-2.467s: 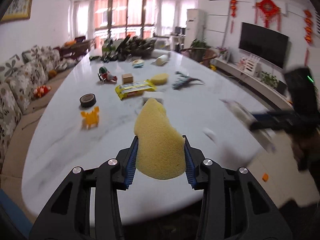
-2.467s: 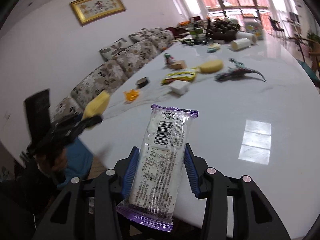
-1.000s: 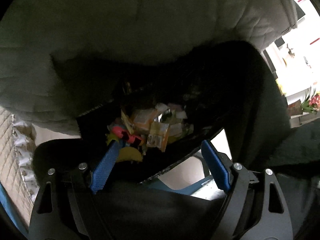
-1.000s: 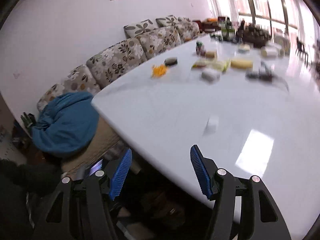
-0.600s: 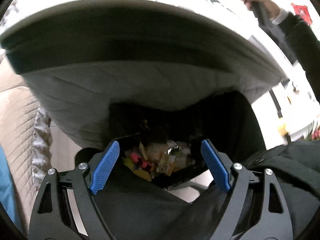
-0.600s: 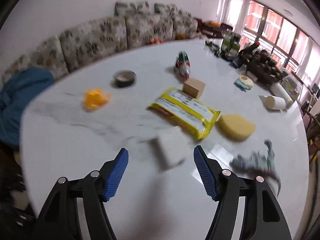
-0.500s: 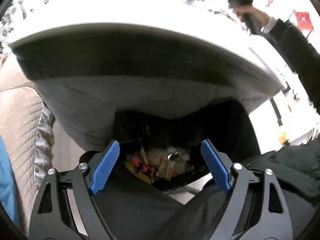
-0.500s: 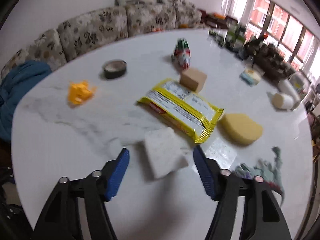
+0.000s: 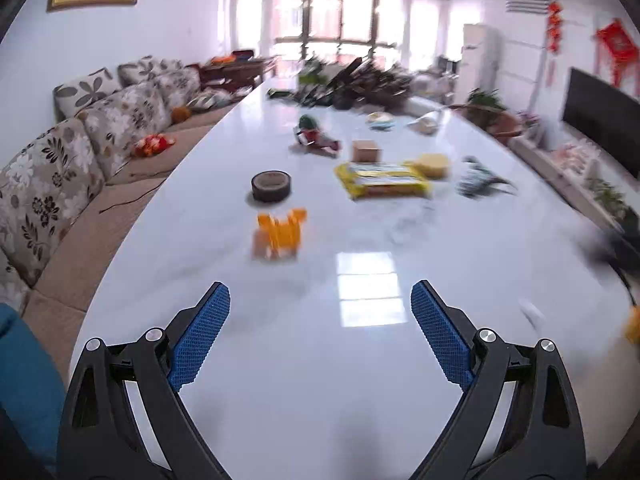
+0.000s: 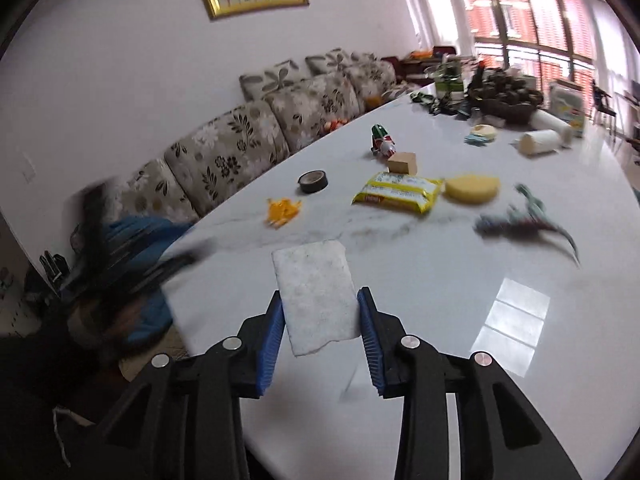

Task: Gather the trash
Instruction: 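Grasp the white foam block with the right gripper while the left grasps the orange plastic toy piece, then lower the foam block and orange piece into the dark bag and open both grippers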

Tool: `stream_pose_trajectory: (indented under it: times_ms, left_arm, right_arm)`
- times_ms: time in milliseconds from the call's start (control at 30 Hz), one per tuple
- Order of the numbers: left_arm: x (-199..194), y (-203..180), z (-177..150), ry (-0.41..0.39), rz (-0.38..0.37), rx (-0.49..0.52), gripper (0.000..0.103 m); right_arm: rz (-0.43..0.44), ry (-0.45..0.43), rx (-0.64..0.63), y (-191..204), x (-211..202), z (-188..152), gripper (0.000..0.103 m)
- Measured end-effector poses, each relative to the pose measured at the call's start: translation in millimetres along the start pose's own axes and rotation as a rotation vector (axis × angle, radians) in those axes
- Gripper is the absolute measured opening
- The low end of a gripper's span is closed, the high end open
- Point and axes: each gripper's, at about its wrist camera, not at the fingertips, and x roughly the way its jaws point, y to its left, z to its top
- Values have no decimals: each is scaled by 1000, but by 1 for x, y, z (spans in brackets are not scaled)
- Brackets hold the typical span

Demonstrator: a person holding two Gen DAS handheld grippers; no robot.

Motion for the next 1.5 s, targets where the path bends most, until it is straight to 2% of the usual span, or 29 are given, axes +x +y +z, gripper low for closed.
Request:
stream_pose_trajectory:
  times_ms: [133, 167, 233, 300, 367, 400, 533, 600, 800, 933, 1033, 1200, 1333, 1367, 1400, 1433, 1500]
  left_arm:
    - [64, 21, 29, 76, 52, -77, 90]
    - [82, 29, 36, 107, 37, -124, 90]
    - [103, 38, 48, 160, 37, -184, 90]
    - [116, 38, 47, 191, 54, -185, 87]
    - [115, 31, 44, 197, 106, -125, 68]
    - [113, 27, 44, 192, 105, -96, 45]
    - [86, 22, 32, 179, 81, -83, 45]
    - [60, 12, 20, 135, 129, -30, 45]
    - [-19, -7, -19, 54, 98, 18, 45]
    - [-66, -20, -63, 54, 46, 60, 45]
    - [-80, -30, -98, 92, 16, 100, 45]
    - [-84, -42, -181, 257, -79, 170, 46]
    - [-28, -40, -243, 517, -174, 212, 47]
    - [-13, -40, -254, 565, -181, 230, 51]
    - [4, -39, -268, 622, -187, 251, 71]
    - [25, -39, -285, 679, -172, 280, 78]
    - [50, -38, -308, 752, -172, 302, 78]
  right_arm:
    - [-24, -9, 13, 15, -23, -39, 38]
    - [-9, -1, 28, 16, -24, -47, 38]
    - [-1, 5, 57, 18, -24, -59, 38]
    - [11, 10, 81, 18, -20, -66, 38]
    - [27, 6, 106, 18, -15, -69, 38]
    - [38, 1, 117, 18, -13, -69, 38]
    - [54, -10, 109, 29, -7, -65, 38]
    - [57, -8, 86, 36, -4, -62, 38]
    - [90, -6, 20, 66, -9, -65, 39]
    - [126, 55, -44, 87, -11, -87, 39]
    - [148, 140, -78, 96, -8, -115, 39]
    - [136, 327, -69, 89, 21, -165, 39]
    - [120, 472, 1, 65, 69, -200, 43]
    - [106, 513, 19, 57, 87, -211, 44]
    - [88, 534, 27, 52, 99, -217, 50]
    - [73, 564, 35, 47, 113, -224, 61]
    - [41, 616, 41, 38, 136, -238, 61]
